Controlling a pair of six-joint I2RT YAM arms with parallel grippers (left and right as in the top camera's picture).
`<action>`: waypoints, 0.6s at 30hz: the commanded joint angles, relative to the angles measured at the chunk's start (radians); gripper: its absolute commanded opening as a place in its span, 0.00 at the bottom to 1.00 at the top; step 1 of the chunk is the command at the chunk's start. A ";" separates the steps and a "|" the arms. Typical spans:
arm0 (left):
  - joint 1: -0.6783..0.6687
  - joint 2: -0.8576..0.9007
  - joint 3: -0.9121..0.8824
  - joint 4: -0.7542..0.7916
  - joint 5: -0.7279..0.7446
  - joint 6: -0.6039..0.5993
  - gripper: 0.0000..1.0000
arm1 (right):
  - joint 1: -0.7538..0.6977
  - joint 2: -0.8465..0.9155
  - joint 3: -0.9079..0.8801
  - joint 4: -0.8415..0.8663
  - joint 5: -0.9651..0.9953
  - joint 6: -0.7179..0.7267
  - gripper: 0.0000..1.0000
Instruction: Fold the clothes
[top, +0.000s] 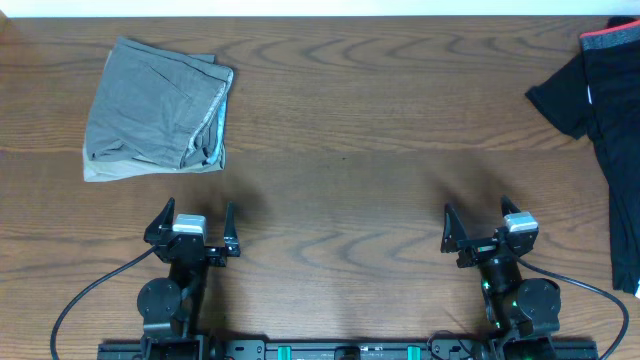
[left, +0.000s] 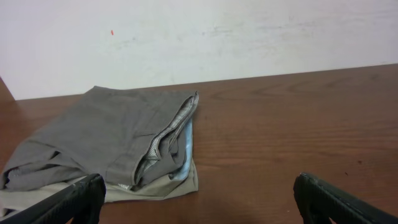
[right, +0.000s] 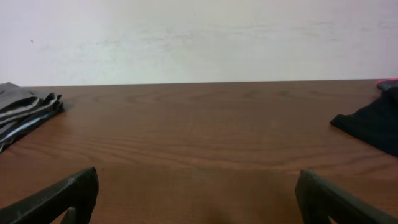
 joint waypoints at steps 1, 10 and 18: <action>-0.004 0.000 -0.024 -0.022 -0.001 -0.001 0.98 | -0.003 -0.005 -0.001 -0.003 -0.007 0.011 0.99; -0.004 0.000 -0.024 -0.022 -0.001 -0.002 0.98 | -0.003 -0.005 -0.001 -0.003 -0.008 0.011 0.99; -0.004 0.030 -0.024 -0.022 -0.001 -0.002 0.98 | -0.003 -0.005 -0.001 -0.003 -0.007 0.011 0.99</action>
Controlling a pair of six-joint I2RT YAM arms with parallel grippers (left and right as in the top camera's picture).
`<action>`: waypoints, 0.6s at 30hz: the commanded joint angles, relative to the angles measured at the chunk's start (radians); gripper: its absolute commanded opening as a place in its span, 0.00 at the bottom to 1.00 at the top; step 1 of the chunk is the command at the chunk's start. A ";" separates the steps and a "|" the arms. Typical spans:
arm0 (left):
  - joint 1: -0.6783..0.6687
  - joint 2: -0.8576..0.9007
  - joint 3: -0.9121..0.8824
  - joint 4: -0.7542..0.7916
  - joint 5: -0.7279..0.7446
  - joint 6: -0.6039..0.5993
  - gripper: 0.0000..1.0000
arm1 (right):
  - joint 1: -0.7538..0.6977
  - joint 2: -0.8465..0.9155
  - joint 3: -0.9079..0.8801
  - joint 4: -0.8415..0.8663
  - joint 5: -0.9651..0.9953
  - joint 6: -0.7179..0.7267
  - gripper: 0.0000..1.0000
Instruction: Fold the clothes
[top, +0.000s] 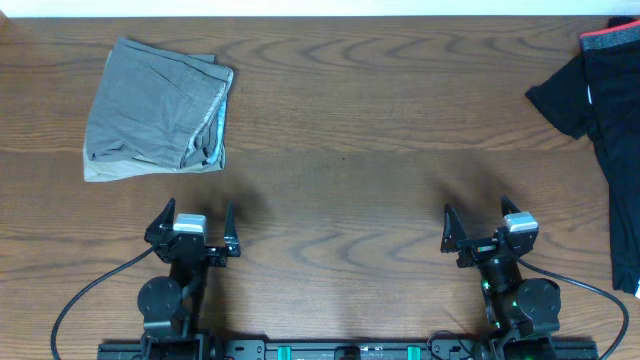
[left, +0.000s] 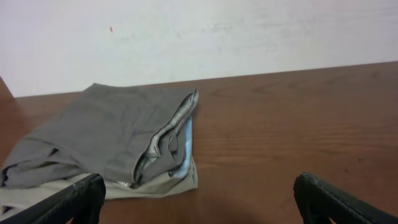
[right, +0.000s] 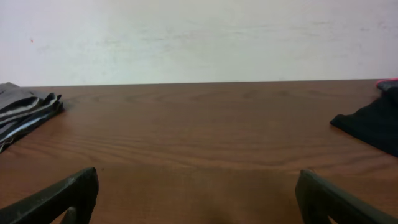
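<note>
A grey garment (top: 157, 105) lies folded at the table's far left, its striped lining showing along the folded edge (left: 168, 140). A black garment (top: 605, 130) with a red band lies unfolded at the far right edge; its corner (right: 373, 124) shows in the right wrist view. My left gripper (top: 196, 222) stands open near the front edge, short of the grey garment, holding nothing. My right gripper (top: 477, 225) stands open near the front right, apart from the black garment.
The brown wooden table (top: 340, 200) runs between the two garments. A white wall (right: 199, 37) stands behind the far edge. Cables run from both arm bases at the front edge.
The left wrist view has shifted very slightly, with the grey garment sitting a little lower in frame. Both grippers remain open in the same places.
</note>
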 joint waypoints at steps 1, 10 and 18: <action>-0.004 0.018 -0.024 -0.022 -0.001 -0.002 0.98 | -0.003 -0.005 -0.001 -0.003 -0.008 0.011 0.99; -0.004 0.030 -0.024 -0.022 -0.001 -0.002 0.98 | -0.003 -0.005 -0.001 -0.003 -0.008 0.011 0.99; -0.004 0.030 -0.024 -0.022 -0.002 -0.002 0.98 | -0.003 -0.005 -0.001 -0.003 -0.008 0.011 0.99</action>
